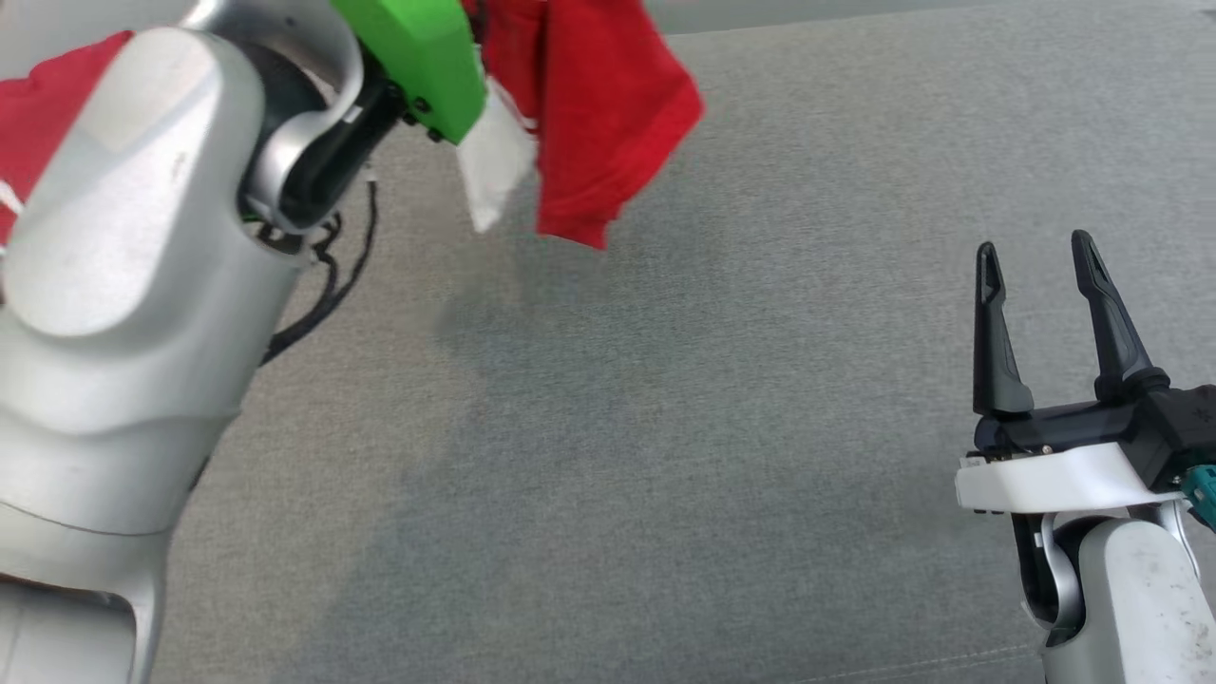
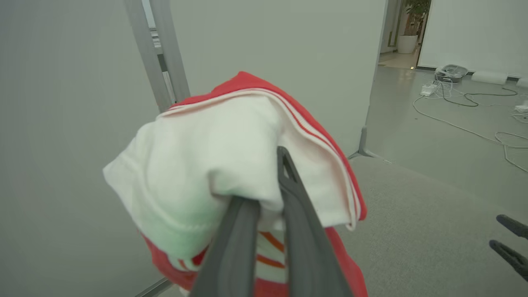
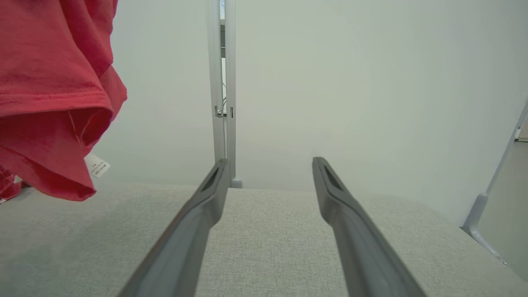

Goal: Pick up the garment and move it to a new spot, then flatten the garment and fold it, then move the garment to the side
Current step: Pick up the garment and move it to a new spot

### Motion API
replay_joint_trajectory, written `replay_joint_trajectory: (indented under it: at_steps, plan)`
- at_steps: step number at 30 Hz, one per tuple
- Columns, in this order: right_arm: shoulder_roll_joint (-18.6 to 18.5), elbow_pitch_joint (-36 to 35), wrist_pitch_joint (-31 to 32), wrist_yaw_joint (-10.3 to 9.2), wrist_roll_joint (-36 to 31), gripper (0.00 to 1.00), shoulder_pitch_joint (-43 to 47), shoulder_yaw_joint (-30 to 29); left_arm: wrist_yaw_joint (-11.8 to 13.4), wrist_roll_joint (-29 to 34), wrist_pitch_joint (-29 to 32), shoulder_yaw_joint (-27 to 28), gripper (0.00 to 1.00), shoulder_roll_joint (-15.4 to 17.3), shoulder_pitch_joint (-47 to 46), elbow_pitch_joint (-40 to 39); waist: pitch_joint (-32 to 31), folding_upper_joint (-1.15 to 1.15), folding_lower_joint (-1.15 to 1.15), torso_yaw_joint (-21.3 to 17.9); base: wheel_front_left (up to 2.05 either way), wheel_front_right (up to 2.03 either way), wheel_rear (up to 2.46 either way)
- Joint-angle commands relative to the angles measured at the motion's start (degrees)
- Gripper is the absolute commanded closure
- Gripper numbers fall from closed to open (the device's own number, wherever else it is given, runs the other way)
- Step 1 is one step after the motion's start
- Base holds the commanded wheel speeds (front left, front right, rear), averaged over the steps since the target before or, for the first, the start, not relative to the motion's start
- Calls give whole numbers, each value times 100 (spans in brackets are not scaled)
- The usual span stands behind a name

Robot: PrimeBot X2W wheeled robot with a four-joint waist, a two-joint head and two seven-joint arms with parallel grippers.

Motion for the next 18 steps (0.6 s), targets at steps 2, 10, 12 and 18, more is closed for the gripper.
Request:
replay_joint_trajectory:
  at_steps: [2,10,12,18]
  plan:
    - [-13,26,-18,-4,65,0,95,-67,-11,-157,-171,-137,100,-171,199,-78,-183,0,0,-432,0,0,0]
    - [-11,63,-18,-4,92,0,178,-306,46,-800,-1228,-143,100,-770,1667,503,-50,0,0,-519,0,0,0]
    - [-12,51,-18,-4,97,0,169,-358,89,-827,-1602,-111,100,-856,2099,837,-14,0,0,-481,0,0,0]
    - [-12,64,-18,-4,48,0,150,-372,138,-979,-2464,14,100,-1054,3021,1887,61,0,0,-310,0,0,0]
